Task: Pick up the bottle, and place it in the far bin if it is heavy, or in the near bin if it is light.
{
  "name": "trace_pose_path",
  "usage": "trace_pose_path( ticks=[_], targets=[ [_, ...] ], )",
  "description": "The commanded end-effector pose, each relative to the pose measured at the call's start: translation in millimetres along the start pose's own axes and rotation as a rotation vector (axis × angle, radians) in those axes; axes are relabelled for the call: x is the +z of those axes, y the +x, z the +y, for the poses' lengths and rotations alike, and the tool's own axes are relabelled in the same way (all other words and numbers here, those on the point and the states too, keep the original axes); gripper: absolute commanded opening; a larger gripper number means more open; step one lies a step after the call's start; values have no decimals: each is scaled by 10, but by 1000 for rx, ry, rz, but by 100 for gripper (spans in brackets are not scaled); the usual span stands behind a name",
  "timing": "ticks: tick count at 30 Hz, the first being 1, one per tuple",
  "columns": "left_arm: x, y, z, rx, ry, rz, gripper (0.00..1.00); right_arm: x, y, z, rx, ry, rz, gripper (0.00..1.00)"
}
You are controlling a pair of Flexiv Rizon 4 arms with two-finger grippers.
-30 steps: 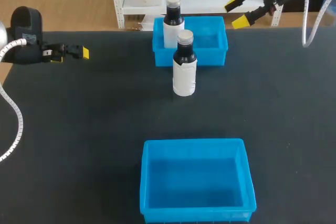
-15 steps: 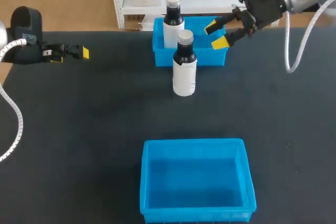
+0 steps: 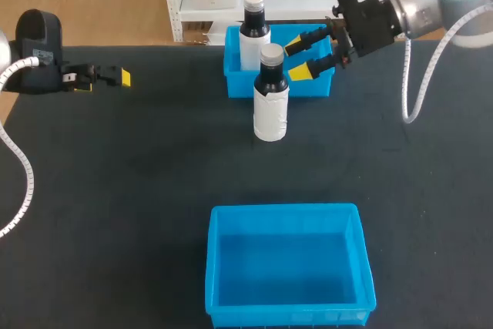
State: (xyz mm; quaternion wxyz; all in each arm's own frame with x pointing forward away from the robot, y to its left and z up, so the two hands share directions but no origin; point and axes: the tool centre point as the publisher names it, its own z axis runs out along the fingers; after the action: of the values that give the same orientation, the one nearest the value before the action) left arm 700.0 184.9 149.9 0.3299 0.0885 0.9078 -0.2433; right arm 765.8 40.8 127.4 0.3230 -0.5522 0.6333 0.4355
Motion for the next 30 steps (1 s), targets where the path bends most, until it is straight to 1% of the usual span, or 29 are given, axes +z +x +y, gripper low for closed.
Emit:
trace_pose_path(
  ticks=[1,10,17,30],
  targets=[
    [0,0,0,0,0,0,100,77,-22,67,-2,106,-6,100],
    [0,0,0,0,0,0,100,226,-74,177,-16,92,-16,100],
    [0,0,0,0,0,0,100,313,-60,185,-11,82,-13,100],
    [0,0,0,0,0,0,100,371,-66,172,-11,71,-28,100]
  ],
)
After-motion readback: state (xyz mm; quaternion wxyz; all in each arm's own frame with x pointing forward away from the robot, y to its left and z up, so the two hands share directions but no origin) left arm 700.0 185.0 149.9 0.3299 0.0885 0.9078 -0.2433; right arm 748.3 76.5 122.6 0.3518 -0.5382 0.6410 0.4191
